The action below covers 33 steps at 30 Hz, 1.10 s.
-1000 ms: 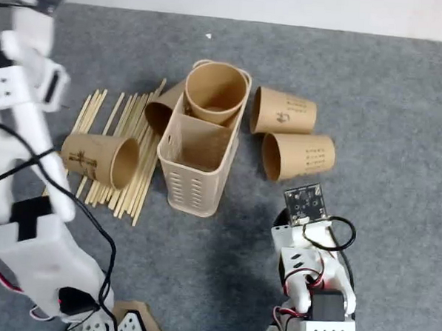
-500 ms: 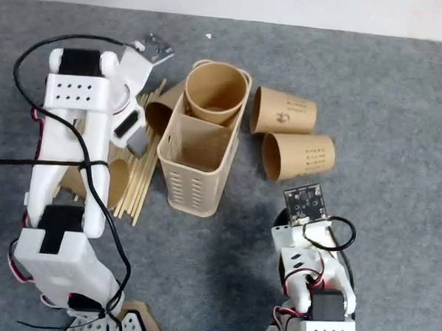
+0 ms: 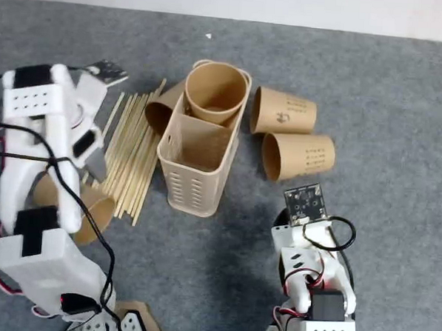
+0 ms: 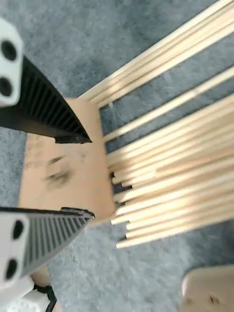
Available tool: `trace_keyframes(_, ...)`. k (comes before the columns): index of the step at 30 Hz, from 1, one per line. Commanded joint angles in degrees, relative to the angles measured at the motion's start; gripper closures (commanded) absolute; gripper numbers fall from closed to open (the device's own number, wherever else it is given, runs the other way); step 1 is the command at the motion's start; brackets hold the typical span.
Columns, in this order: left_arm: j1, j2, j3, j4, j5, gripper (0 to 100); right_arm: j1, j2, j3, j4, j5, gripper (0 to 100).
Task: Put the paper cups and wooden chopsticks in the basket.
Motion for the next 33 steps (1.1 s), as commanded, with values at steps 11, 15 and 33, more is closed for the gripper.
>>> trace_keyframes(11, -7.2, -8.5, 5.0, 1.6, -5.8, 78, -0.2, -0.7, 5.7, -0.8, -0.2, 92.0)
trace_keyframes(15, -9.7, -18.2, 12.3, 2.1, -9.4, 78, -0.2, -0.7, 5.7, -0.8, -0.2, 92.0)
trace_keyframes(33, -18.2, -54.5, 52.4, -22.3, -26.4, 77, -0.3, -0.7, 5.7, -0.7, -0.2, 92.0)
